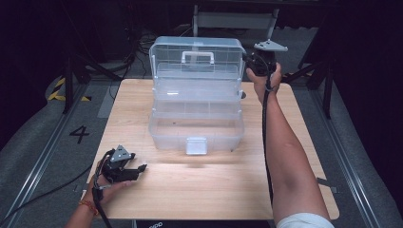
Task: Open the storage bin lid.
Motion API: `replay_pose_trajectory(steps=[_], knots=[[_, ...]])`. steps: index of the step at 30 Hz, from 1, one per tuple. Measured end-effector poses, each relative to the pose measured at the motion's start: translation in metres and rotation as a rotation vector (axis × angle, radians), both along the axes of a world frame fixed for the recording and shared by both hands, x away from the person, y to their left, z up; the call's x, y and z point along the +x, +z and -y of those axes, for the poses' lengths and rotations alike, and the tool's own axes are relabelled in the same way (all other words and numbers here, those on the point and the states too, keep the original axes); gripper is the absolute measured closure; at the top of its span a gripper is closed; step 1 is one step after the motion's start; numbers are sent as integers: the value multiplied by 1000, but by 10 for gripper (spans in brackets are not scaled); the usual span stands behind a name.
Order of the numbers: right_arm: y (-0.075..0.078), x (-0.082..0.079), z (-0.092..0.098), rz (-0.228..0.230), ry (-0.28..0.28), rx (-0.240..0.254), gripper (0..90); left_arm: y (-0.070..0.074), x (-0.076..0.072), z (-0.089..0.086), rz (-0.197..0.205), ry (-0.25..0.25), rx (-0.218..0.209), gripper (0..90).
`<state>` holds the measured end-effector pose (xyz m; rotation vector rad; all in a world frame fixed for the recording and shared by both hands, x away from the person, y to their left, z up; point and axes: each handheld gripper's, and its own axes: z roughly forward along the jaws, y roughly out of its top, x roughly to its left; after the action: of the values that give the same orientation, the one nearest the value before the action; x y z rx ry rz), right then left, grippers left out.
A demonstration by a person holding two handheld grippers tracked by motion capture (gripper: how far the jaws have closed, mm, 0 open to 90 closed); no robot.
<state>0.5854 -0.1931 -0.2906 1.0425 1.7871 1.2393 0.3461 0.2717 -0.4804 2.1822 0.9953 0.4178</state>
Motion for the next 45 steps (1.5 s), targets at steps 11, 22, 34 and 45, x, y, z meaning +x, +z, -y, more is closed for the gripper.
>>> replay_pose_trajectory(steps=[11, 22, 34, 45], knots=[[-1, 7, 0, -7, -2, -1, 850, 0, 0, 0, 0, -2, 0, 335], [-1, 14, -1, -25, -11, 4, 849, 0, 0, 0, -6, -2, -3, 335], [-2, 22, -4, -28, -25, -18, 844, 0, 2, 1, -8, -17, -8, 314], [-2, 32, -8, -55, -41, -42, 840, 0, 2, 1, -11, -13, -8, 311]])
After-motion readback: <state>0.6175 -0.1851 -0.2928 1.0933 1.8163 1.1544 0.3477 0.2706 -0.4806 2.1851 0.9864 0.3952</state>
